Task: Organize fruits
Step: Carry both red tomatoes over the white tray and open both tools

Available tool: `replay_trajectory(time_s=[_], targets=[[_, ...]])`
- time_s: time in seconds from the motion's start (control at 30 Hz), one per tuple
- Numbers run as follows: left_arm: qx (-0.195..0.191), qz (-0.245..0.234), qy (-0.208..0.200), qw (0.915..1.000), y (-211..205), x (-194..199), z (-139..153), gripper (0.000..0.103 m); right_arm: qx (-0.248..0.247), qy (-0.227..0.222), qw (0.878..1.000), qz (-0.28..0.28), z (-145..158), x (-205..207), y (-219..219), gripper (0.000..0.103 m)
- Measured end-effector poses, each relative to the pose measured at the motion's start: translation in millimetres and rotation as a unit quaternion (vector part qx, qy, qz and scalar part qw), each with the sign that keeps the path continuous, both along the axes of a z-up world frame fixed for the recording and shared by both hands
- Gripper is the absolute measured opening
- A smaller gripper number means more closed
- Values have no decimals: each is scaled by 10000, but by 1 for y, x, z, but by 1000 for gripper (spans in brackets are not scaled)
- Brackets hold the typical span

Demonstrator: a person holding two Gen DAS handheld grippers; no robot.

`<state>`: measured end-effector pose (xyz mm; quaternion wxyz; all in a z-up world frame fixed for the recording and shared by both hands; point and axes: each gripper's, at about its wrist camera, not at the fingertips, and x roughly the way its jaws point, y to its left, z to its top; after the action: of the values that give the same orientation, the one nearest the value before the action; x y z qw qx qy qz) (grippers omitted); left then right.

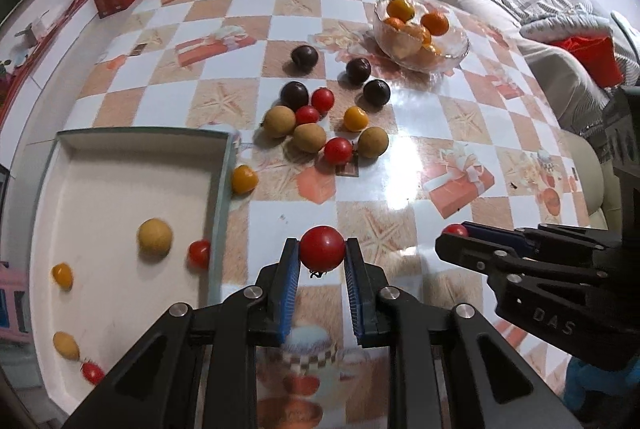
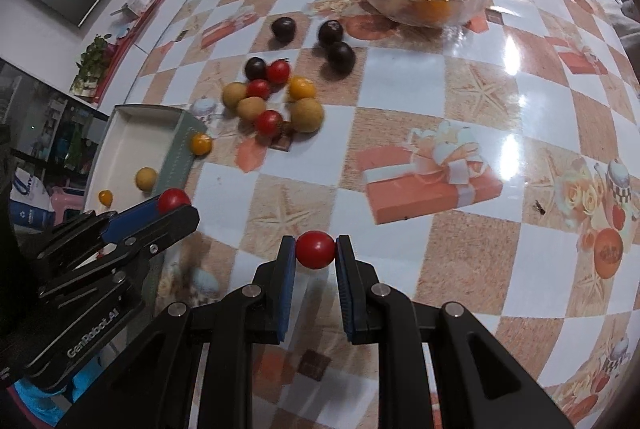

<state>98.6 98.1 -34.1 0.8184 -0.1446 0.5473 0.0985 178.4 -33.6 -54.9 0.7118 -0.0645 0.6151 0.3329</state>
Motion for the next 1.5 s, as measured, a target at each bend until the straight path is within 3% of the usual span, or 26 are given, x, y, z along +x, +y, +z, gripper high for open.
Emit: replay_trajectory(time_s=[0.43, 0.77, 1.17, 1.5], targets=[[86, 610, -29, 9981, 52, -64, 21, 24, 118, -131, 9983, 561, 25, -38, 59, 21], [130, 1148, 138, 9932, 94, -107, 11, 24, 183, -114, 9933, 1138, 32, -73, 117, 21], [23, 1433, 438, 9887, 119, -137, -15, 24, 111, 139, 9885, 1500, 16, -103, 165, 21], [10, 1295, 636, 9895, 115, -136, -36, 24, -123, 231, 9859, 1654, -9, -106, 190, 21]])
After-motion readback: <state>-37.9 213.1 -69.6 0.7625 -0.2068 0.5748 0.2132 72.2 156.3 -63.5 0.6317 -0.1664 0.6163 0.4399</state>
